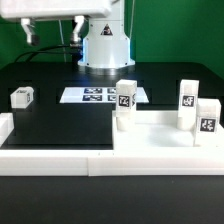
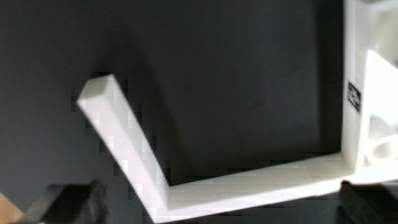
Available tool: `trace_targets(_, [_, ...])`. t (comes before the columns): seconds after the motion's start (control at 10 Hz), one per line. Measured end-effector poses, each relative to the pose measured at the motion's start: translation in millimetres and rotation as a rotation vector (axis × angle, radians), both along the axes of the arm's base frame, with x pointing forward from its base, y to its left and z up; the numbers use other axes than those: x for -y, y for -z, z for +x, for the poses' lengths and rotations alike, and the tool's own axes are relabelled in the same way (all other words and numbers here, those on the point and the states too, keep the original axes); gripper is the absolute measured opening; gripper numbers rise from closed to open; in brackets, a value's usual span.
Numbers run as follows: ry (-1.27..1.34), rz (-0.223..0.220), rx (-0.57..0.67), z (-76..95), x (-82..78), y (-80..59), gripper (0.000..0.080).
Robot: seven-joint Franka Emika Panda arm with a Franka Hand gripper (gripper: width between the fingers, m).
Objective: Assemble square table
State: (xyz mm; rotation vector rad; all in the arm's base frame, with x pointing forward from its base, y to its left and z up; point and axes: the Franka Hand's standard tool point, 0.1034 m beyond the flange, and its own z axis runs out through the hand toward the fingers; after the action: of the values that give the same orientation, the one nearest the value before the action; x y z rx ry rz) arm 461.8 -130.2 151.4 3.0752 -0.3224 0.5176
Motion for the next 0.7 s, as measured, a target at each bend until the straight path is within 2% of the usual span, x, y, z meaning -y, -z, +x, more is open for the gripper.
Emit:
trace_targets(0.1, [-0.048,-0.019,-0.001,1.6,10.5,-4.2,0.0649])
trace_targets(0.5, [-0.057,-0.014,-0.027,-0.6,11.1,2.7,0.0649])
trace_targets(0.6, [-0.059,-0.004,-0.051,-1.6,10.6,8.2,0.0649])
trace_targets(0.7, [-0.064,0.024,-0.109,-3.7,10.2,19.4,0.0649])
